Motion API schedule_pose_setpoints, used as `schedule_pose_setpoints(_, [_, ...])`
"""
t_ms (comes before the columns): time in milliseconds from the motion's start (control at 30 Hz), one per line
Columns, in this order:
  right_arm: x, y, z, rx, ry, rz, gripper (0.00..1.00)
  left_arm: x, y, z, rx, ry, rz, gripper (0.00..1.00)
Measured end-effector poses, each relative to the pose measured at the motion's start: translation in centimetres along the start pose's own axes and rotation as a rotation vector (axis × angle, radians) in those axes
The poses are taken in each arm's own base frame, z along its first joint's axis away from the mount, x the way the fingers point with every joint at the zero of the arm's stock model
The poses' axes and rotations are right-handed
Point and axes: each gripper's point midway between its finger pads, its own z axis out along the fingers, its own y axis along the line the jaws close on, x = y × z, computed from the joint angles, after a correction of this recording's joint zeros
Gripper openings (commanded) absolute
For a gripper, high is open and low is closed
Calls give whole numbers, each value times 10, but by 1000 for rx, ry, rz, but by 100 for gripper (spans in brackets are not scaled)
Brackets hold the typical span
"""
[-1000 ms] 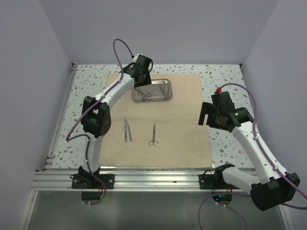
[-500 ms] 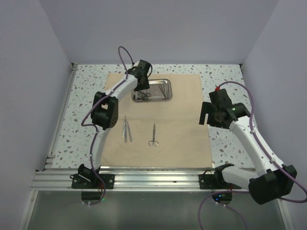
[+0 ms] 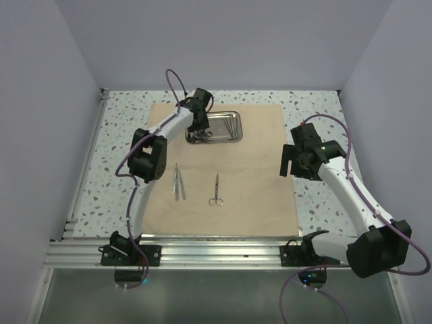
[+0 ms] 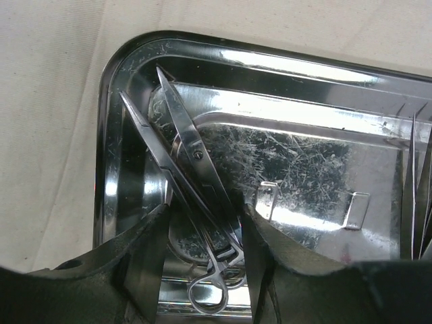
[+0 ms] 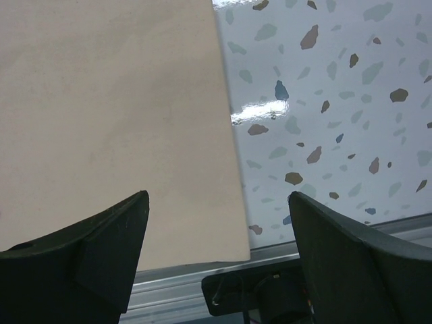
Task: Open and lay out the surgical kit
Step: Pick up the medical item from the container.
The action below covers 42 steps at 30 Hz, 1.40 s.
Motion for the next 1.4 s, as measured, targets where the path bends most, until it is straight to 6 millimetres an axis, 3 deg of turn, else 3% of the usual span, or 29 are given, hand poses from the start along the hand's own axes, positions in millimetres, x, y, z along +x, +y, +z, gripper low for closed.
schedule_pose_setpoints(100, [0,-1,2,6,7,-5,89,1,1,0,-2,3,-6,47])
schedule_pose_setpoints(200, [0,-2,4,10,13,-11,89,1,1,1,-5,1,-14,39])
schedule_pose_setpoints(533, [-2,-8,7,20,18,-3,89,-2,4,6,-7,-2,-41,2])
schedule_pose_setpoints(900, [-3,-8,6,11,15,6,89,-4,1,3,4,-1,-40,0])
schedule_pose_setpoints(1133, [-5,-6,-2,-18,-16,17,89,-7,-12,-3,57,5,-43,0])
schedule_pose_setpoints(1400, [-4,-5,-8,-48,-38,26,89,-21,-19,-29,102,-20,-45,0])
